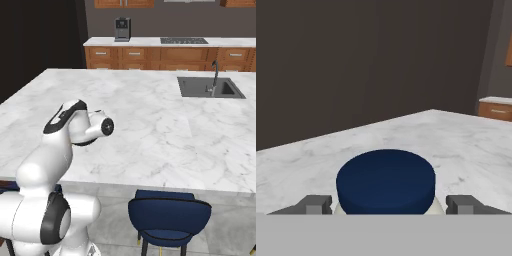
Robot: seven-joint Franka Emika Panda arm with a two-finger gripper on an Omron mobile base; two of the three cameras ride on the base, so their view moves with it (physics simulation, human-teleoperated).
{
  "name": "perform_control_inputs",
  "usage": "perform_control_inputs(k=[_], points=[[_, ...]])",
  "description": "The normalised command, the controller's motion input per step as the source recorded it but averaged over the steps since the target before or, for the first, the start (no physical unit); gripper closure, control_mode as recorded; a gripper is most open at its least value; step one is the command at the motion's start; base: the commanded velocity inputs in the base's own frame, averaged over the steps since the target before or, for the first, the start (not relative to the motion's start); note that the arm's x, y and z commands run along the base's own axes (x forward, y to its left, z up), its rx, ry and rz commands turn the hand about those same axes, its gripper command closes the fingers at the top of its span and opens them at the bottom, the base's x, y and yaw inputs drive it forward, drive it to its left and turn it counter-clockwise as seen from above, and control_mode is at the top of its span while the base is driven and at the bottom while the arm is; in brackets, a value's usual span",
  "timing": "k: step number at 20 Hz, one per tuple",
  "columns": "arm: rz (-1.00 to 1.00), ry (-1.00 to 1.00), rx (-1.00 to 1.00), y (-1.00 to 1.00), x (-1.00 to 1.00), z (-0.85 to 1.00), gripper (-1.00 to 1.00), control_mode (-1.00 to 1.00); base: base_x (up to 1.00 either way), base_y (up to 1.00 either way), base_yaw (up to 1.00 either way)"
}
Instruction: The dining table condiment station is running low on mayonnaise. Refill the condiment station by opening the cabinet and taking the mayonnaise from the cabinet and placing it on the dining table.
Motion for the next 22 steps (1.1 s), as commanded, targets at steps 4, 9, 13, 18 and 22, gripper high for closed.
perform_control_inputs(k=[4,9,13,18,22], points=[[0.02,0.0,0.0,0.0,0.21,-0.41,1.0,-1.0,0.0,0.0,0.0],[0.03,0.0,0.0,0.0,0.19,-0.43,1.0,-1.0,0.0,0.0,0.0],[0.02,0.0,0.0,0.01,0.26,-0.42,1.0,-1.0,0.0,0.0,0.0],[0.02,0.0,0.0,0.06,0.32,-0.36,1.0,-1.0,0.0,0.0,0.0],[0.01,0.0,0.0,0.06,0.31,-0.33,1.0,-1.0,0.0,0.0,0.0]])
